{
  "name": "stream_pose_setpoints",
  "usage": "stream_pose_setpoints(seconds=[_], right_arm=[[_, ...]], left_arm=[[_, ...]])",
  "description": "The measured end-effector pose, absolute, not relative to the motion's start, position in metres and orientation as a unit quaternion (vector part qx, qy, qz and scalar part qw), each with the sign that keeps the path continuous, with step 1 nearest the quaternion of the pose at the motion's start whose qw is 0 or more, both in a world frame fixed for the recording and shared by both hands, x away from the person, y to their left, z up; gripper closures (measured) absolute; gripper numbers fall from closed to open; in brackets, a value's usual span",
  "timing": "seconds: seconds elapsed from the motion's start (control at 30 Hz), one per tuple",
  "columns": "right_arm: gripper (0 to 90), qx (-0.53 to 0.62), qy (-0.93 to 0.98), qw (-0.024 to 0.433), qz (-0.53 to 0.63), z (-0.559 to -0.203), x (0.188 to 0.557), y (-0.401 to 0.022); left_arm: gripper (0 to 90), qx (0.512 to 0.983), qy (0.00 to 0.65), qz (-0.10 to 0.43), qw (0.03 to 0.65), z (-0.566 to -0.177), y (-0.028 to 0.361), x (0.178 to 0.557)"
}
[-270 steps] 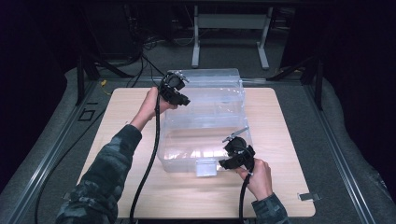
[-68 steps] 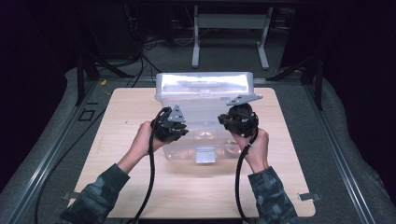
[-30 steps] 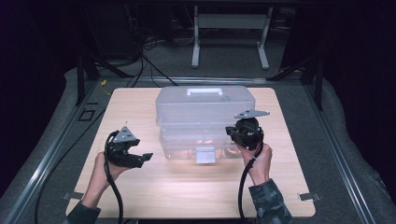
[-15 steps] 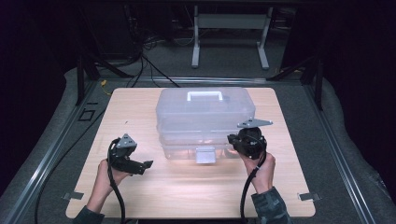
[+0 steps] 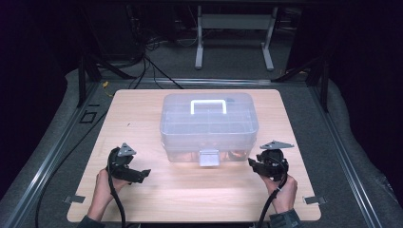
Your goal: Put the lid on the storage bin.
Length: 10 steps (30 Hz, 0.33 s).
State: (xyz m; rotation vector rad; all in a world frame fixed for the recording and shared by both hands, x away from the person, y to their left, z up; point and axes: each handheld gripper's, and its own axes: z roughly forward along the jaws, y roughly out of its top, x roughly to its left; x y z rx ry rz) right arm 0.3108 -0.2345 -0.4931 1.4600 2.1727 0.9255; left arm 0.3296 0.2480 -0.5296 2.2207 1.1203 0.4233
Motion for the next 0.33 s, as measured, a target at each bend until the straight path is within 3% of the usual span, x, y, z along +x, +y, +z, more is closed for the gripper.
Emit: stream_pose_setpoints(seconds=[0.33], right_arm=[[20.8,0.537,0.763,0.172,0.315,-0.522,0.305,-0.255]], left_arm=[[0.0,0.834,0.437,0.159,0.296,-0.549,0.254,0.329]])
